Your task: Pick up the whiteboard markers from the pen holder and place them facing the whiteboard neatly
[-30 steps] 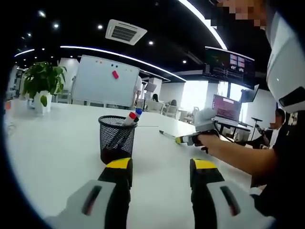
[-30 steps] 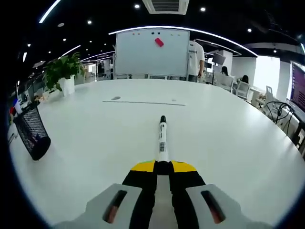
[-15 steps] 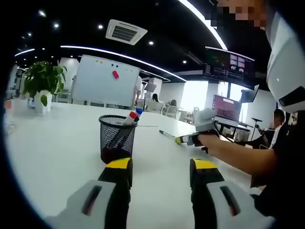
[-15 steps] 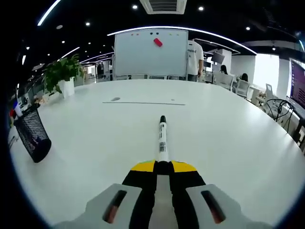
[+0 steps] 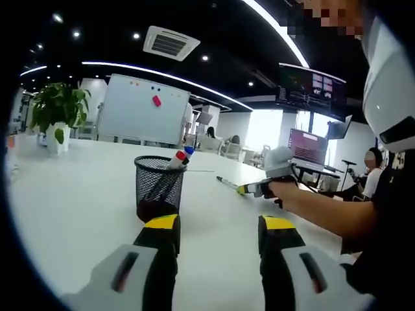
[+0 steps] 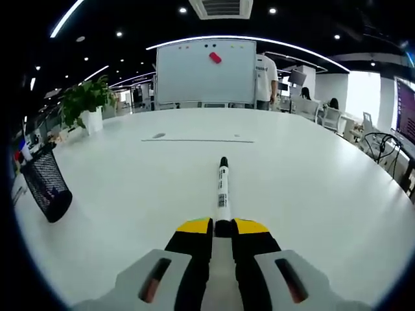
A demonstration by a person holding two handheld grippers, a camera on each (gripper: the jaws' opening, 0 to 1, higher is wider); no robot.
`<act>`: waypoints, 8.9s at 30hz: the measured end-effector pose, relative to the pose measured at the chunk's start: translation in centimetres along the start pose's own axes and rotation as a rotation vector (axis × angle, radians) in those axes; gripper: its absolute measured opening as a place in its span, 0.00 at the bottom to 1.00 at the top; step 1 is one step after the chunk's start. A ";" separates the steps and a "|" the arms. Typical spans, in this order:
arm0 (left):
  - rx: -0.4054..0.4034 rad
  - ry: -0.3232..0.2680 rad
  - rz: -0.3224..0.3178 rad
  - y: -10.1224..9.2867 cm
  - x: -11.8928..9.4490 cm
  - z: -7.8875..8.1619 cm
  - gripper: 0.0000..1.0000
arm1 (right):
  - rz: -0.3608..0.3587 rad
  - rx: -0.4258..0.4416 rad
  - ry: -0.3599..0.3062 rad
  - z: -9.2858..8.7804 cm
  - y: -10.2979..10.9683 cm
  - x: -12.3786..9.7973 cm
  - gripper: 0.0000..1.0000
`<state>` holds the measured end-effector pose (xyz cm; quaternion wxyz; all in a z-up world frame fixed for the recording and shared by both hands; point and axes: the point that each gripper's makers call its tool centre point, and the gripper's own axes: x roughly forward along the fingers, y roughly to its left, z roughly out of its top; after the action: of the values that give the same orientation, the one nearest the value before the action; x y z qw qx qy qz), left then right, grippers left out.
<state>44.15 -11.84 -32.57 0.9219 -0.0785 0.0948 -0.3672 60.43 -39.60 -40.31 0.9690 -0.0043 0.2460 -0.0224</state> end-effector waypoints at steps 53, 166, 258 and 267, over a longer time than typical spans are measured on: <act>0.018 -0.008 0.003 -0.8 -0.2 0.4 0.49 | 0.009 -0.063 -0.075 1.7 -0.1 -0.6 0.52; 0.093 -0.019 0.072 0.4 1.3 1.7 0.51 | 0.265 -0.125 -0.370 10.4 -0.7 -8.8 0.59; 0.105 -0.025 0.118 2.5 0.9 2.3 0.52 | 0.433 -0.228 -0.447 6.8 0.9 -15.2 0.63; 0.112 -0.015 0.095 2.0 1.2 2.1 0.53 | 0.450 -0.224 -0.461 6.7 1.2 -15.5 0.63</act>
<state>46.78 -11.08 -31.13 0.9420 -0.0251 0.0707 -0.3271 50.10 -37.74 -27.07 0.9732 -0.0612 0.0162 0.2209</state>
